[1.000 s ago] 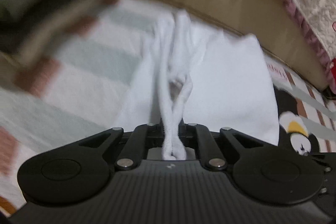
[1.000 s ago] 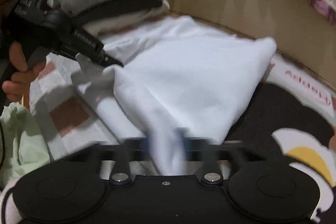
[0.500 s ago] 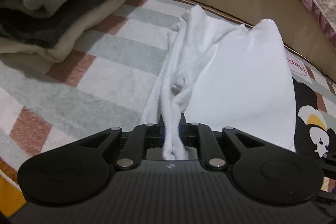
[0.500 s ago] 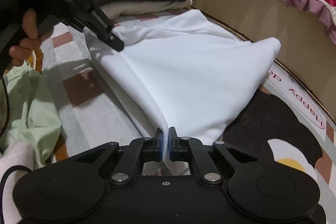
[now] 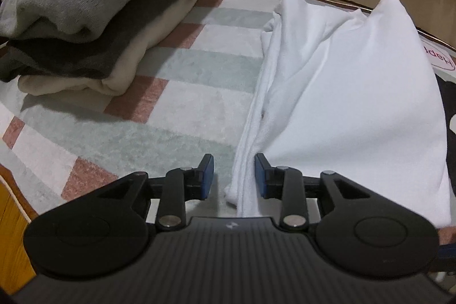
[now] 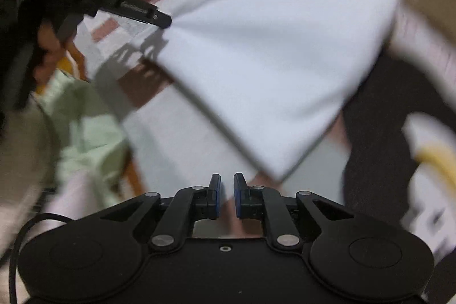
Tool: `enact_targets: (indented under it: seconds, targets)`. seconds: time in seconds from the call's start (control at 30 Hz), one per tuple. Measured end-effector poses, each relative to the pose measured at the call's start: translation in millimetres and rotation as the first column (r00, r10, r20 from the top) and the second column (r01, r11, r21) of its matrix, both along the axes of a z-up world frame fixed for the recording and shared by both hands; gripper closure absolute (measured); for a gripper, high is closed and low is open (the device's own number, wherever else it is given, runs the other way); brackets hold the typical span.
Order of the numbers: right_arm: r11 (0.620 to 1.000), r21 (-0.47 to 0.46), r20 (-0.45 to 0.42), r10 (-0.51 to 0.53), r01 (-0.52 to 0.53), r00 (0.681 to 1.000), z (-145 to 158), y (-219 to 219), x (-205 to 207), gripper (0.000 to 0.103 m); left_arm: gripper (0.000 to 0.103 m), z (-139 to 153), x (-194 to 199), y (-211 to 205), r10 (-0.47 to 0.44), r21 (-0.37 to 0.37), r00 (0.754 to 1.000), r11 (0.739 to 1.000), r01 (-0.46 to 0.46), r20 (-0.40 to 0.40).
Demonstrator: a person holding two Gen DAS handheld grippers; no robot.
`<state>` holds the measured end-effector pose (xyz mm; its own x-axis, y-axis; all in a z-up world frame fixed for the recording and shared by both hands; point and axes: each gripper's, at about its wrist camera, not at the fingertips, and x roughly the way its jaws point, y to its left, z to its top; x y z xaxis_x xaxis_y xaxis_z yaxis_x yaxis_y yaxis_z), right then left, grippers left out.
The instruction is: Fold clothes
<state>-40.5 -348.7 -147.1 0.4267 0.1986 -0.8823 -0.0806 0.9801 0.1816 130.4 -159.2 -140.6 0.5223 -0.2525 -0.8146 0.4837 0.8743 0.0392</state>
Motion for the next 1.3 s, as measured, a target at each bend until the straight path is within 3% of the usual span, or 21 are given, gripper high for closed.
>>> enact_targets:
  seconds: [0.03, 0.1, 0.17, 0.23, 0.3, 0.37, 0.4, 0.47, 0.53, 0.6, 0.67, 0.7, 0.77, 0.87, 0.97, 1.03, 1.07, 1.1, 1.13, 1.2, 1.3]
  targets:
    - [0.999, 0.049, -0.019, -0.021, 0.022, 1.0, 2, -7, -3, 0.088, 0.067, 1, 1, 2, 0.009, -0.002, 1.0, 1.0, -0.009, -0.003]
    - [0.999, 0.001, 0.033, -0.037, 0.037, 0.999, 20, -16, -6, 0.082, 0.066, 4, 4, 7, 0.037, 0.0, 0.999, 0.999, -0.037, 0.001]
    - [0.998, -0.012, 0.104, -0.053, 0.055, 0.993, 47, -30, -1, 0.071, 0.069, 10, 6, 12, 0.086, 0.051, 0.995, 0.995, -0.089, 0.057]
    - [0.998, 0.031, 0.167, -0.066, 0.062, 0.984, 75, -51, 11, 0.065, 0.071, 19, 8, 20, 0.094, 0.023, 0.988, 0.995, -0.098, 0.122]
    - [0.995, 0.07, 0.213, -0.081, 0.067, 0.974, 91, -73, 29, 0.058, 0.071, 30, 13, 27, 0.067, -0.165, 0.992, 0.985, -0.048, 0.111]
    - [0.993, 0.095, 0.243, -0.091, 0.07, 0.966, 99, -94, 51, 0.057, 0.066, 37, 18, 20, 0.014, -0.264, 0.99, 0.964, 0.023, 0.139]
    - [0.992, 0.107, 0.259, -0.097, 0.071, 0.961, 102, -104, 61, 0.057, 0.062, 39, 21, 10, -0.027, -0.267, 0.986, 0.961, 0.071, 0.167]
    - [0.983, 0.122, 0.303, -0.167, 0.135, 0.938, 87, -122, 78, 0.057, 0.052, 38, 32, -9, -0.095, -0.268, 0.98, 0.953, 0.14, 0.173]
    - [0.958, 0.144, 0.333, -0.283, 0.248, 0.9, 61, -140, 85, 0.057, 0.05, 33, 51, -31, -0.142, -0.268, 0.979, 0.947, 0.178, 0.149]
    - [0.915, 0.162, 0.352, -0.403, 0.37, 0.845, 33, -156, 89, 0.056, 0.05, 26, 71, -52, -0.167, -0.269, 0.978, 0.943, 0.196, 0.126]
    - [0.862, 0.279, 0.328, -0.499, 0.423, 0.802, 13, -170, 86, 0.056, 0.049, 18, 92, -73, -0.186, -0.282, 0.977, 0.936, 0.208, 0.105]
    - [0.851, 0.311, 0.312, -0.511, 0.422, 0.801, 6, -173, 86, 0.056, 0.049, 14, 99, -82, -0.191, -0.284, 0.978, 0.936, 0.209, 0.089]
    - [0.869, 0.309, 0.318, -0.478, 0.387, 0.819, -1, -175, 93, 0.054, 0.05, 5, 113, -99, -0.21, -0.257, 0.975, 0.941, 0.22, 0.068]
    - [0.87, 0.33, 0.35, -0.472, 0.365, 0.809, -12, -181, 99, 0.053, 0.057, 0, 121, -122, -0.225, -0.169, 0.964, 0.954, 0.248, 0.144]
    - [0.846, 0.398, 0.329, -0.492, 0.354, 0.806, -21, -193, 103, 0.052, 0.058, 0, 124, -138, -0.305, -0.171, 0.943, 0.93, 0.324, 0.131]
    - [0.841, 0.417, 0.321, -0.492, 0.346, 0.809, -26, -196, 107, 0.05, 0.058, -6, 122, -149, -0.338, -0.116, 0.933, 0.929, 0.352, 0.126]
    - [0.84, 0.423, 0.32, -0.49, 0.341, 0.811, -28, -198, 109, 0.048, 0.073, -9, 120, -153, -0.348, -0.074, 0.928, 0.93, 0.359, 0.132]
    - [0.839, 0.423, 0.318, -0.491, 0.342, 0.811, -29, -199, 109, 0.047, 0.094, -11, 119, -156, -0.354, -0.043, 0.926, 0.931, 0.362, 0.134]
    - [0.839, 0.424, 0.317, -0.491, 0.342, 0.811, -30, -200, 110, 0.046, 0.094, -8, 120, -153, -0.341, -0.064, 0.931, 0.934, 0.351, 0.126]
    - [0.837, 0.425, 0.313, -0.493, 0.344, 0.812, -33, -202, 112, 0.046, 0.094, 8, 129, -136, -0.286, -0.176, 0.952, 0.937, 0.301, 0.104]
    - [0.835, 0.427, 0.309, -0.495, 0.347, 0.812, -37, -205, 115, 0.046, 0.094, 12, 142, -120, -0.233, -0.25, 0.969, 0.936, 0.247, 0.083]
